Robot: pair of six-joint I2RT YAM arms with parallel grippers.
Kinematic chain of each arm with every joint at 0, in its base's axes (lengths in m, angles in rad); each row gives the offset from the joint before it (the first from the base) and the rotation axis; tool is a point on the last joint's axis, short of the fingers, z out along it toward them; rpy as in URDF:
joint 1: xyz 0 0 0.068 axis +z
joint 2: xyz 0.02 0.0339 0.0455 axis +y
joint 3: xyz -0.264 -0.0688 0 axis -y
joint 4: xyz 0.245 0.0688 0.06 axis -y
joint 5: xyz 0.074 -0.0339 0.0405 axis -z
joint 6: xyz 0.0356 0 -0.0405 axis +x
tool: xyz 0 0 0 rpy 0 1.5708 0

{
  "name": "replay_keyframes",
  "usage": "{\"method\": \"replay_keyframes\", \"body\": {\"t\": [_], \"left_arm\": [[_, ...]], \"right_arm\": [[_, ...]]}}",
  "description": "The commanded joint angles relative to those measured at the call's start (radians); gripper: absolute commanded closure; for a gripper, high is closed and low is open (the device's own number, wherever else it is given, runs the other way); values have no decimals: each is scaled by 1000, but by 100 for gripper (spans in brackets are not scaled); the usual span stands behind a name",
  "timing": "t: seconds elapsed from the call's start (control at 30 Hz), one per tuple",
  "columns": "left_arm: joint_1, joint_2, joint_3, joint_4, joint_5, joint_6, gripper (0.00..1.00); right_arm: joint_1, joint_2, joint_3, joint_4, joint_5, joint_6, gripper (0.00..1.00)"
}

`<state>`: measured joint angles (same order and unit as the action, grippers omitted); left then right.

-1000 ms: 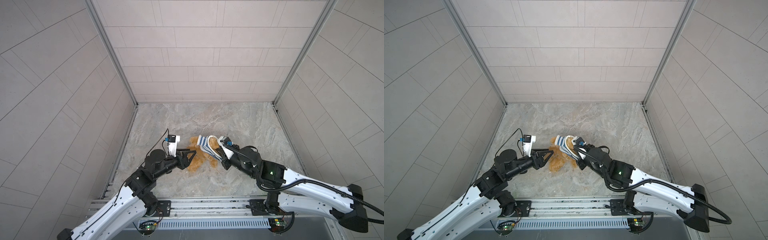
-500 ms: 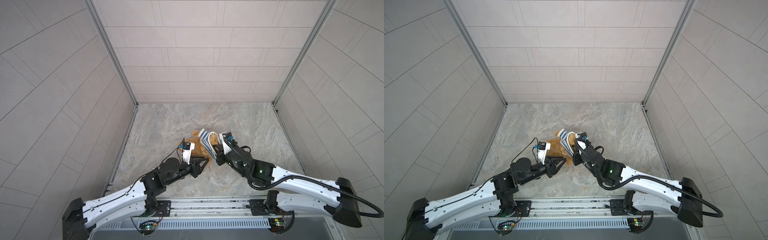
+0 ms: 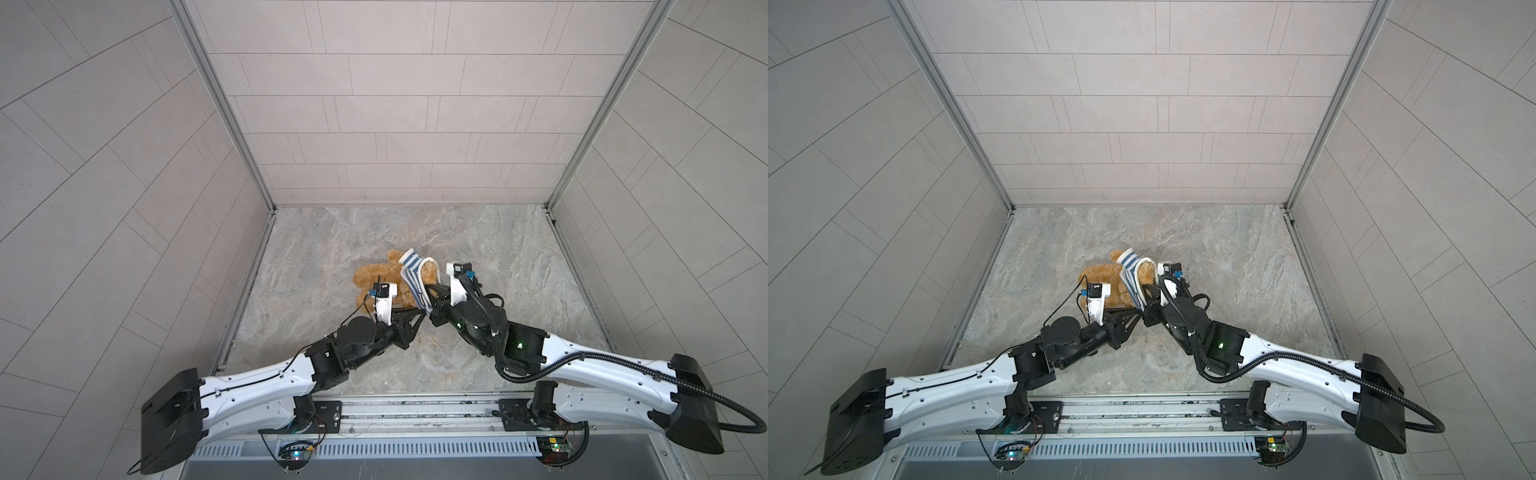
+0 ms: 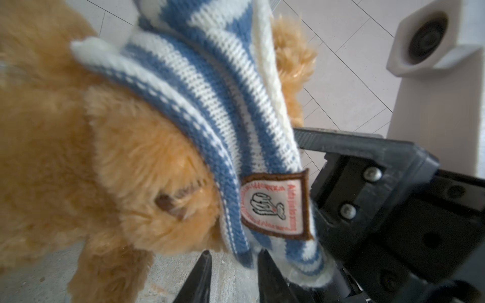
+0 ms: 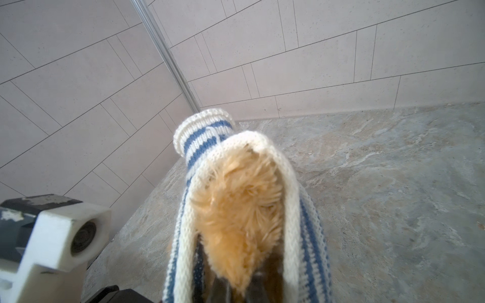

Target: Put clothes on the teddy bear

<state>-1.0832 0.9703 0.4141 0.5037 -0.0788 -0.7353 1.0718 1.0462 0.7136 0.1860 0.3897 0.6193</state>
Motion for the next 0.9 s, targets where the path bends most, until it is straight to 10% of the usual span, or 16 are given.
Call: {"method": "replay_keyframes", "body": {"t": [0.0,0.87], "left_arm": [[-3,12,12,50,-20,-1,65],[-3,87,-51,35,-19,-32,100]], "right_arm": [[8,-3,-4,81,33,41,100],[24,-25,-11,95,43,58,100]]}}
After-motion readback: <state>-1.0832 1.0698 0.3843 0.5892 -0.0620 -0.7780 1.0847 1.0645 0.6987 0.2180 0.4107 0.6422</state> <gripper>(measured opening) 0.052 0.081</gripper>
